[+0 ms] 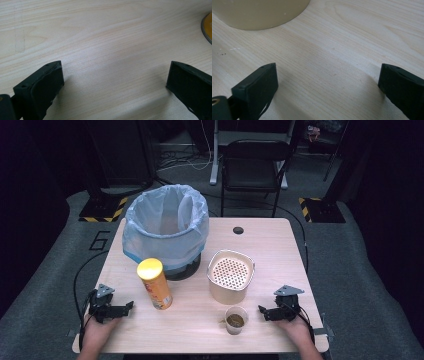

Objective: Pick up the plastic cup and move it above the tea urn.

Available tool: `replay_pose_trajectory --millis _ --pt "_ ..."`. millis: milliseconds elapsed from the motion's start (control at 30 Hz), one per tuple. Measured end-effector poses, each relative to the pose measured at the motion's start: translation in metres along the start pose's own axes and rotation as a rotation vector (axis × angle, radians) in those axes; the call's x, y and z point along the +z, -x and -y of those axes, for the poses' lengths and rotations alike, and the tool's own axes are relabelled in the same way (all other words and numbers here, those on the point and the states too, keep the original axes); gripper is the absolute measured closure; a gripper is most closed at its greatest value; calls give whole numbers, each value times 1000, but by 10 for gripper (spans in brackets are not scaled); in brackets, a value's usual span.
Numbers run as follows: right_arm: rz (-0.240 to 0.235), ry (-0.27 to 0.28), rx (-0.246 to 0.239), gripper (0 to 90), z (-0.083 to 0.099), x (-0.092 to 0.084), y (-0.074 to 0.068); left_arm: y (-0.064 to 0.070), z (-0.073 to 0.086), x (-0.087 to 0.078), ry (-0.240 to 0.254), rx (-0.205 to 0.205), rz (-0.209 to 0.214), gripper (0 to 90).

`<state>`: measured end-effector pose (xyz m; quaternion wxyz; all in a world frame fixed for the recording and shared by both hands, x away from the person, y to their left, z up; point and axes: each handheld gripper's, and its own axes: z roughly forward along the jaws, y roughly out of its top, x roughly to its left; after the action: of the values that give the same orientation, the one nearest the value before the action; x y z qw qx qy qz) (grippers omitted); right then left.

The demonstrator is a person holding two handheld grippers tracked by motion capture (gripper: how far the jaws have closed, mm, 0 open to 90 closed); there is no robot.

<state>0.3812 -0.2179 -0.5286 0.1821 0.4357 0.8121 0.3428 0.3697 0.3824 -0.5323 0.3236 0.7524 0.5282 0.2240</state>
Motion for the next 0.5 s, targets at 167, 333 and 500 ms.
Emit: replay_pose_trajectory --millis 167,333,500 --pt "-27 7 -23 145 -1 -3 -1 0 0 -1 -8 3 4 7" --pt "-43 8 -27 145 -2 -6 -3 1 1 0 4 0 0 7" --pt "-83 46 16 133 -5 -16 -2 1 1 0 5 1 0 7"
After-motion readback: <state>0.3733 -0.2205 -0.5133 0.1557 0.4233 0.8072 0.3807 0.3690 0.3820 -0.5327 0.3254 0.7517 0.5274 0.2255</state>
